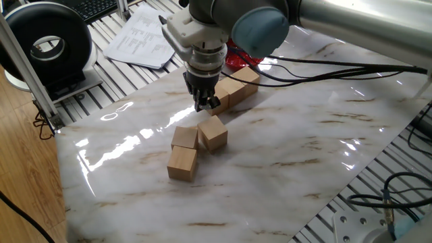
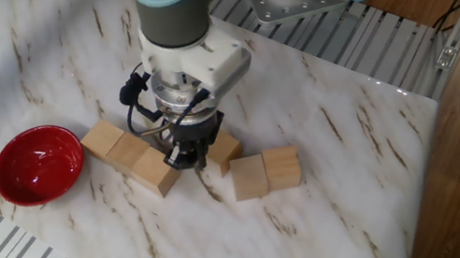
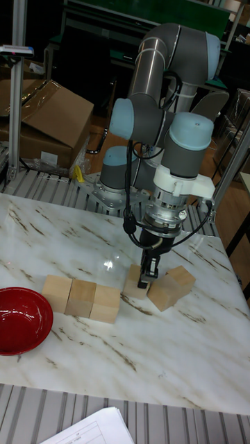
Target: Stack the blocks into a pyramid shape
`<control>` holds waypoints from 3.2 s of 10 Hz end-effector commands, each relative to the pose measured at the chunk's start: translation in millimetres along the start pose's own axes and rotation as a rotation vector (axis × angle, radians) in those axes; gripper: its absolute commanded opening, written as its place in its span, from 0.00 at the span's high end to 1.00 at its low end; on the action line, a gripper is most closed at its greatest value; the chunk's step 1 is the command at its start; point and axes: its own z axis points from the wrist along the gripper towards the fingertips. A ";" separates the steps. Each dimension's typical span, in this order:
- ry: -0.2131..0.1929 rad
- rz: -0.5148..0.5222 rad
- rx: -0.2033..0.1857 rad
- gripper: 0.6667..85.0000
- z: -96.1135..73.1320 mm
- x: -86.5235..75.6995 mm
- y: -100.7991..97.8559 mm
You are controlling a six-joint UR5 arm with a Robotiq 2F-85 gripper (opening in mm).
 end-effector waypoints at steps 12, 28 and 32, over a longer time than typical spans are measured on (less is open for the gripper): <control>-0.024 0.050 -0.102 0.00 -9.3 5.4 45.8; -0.035 0.013 -0.037 0.00 45.6 5.2 54.4; -0.038 0.058 -0.034 0.20 44.6 4.2 53.7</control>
